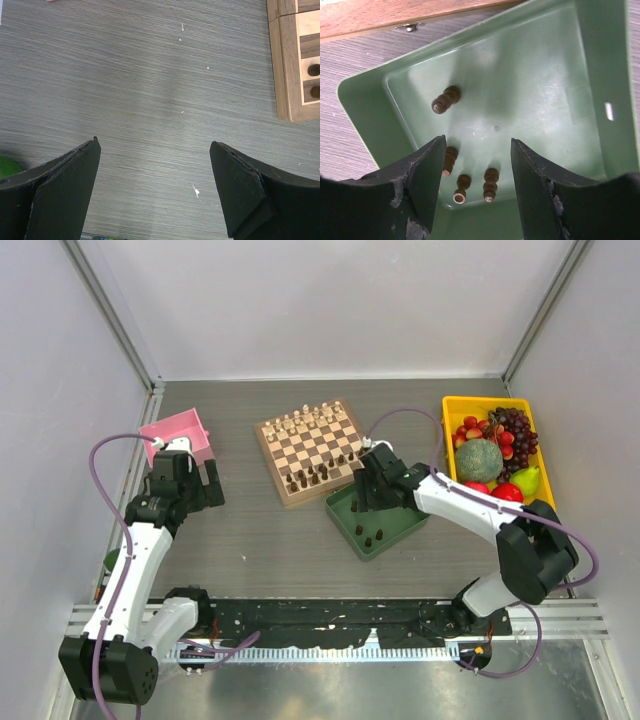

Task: Set up the chess pieces on the board

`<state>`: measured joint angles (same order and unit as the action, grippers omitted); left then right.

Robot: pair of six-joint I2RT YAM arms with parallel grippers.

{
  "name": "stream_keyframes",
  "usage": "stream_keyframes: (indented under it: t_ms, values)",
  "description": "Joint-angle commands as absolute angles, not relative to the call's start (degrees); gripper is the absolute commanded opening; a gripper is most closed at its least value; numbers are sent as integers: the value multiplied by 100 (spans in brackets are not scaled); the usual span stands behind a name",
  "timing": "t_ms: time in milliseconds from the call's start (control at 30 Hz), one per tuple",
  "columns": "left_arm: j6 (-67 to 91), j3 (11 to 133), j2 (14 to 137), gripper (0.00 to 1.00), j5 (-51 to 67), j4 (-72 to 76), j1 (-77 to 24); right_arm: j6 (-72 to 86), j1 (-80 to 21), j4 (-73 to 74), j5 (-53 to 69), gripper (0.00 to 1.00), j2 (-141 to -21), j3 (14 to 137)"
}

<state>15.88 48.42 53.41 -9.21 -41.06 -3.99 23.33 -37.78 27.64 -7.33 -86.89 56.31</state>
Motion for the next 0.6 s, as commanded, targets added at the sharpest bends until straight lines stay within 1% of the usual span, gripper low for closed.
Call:
stream_keyframes:
  t_ms: [0, 167, 333, 567]
  values:
    - [1538, 5045, 5344, 99, -923, -4069, -360, 2513, -3771, 2953, -1475, 61, -8087, 5502]
    - [1538, 5045, 5344, 99, -905, -4061, -360, 2523, -3569, 2971, -1600, 61, -7884, 5265]
    - [1538, 5045, 5335, 99, -897, -4052, -360, 2373, -3261, 2839, -1459, 60, -7919, 5089]
    - [1538, 5036, 5335, 99, -888, -4061, -360, 2153, -3050, 2874, -1599, 60, -7972, 5027]
